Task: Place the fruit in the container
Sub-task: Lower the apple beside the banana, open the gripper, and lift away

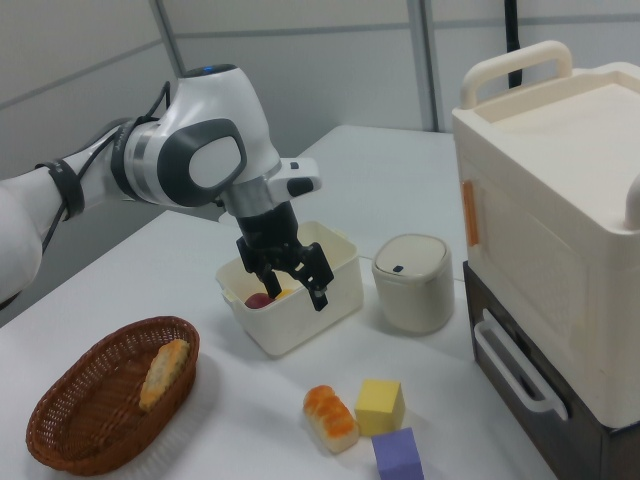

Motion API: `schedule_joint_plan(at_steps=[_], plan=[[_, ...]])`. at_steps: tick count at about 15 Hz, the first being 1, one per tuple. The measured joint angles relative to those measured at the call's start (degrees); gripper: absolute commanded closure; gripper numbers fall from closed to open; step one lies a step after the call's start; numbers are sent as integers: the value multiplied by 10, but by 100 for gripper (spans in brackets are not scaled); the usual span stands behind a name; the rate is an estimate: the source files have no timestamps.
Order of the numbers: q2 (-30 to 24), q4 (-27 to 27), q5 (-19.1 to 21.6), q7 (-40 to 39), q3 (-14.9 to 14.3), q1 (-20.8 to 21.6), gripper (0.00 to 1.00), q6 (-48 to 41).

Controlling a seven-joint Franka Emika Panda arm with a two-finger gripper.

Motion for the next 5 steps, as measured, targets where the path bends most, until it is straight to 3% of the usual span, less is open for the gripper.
schedule_joint_plan(at_steps=[5], plan=[[0,0,5,-19,1,-11,0,0]])
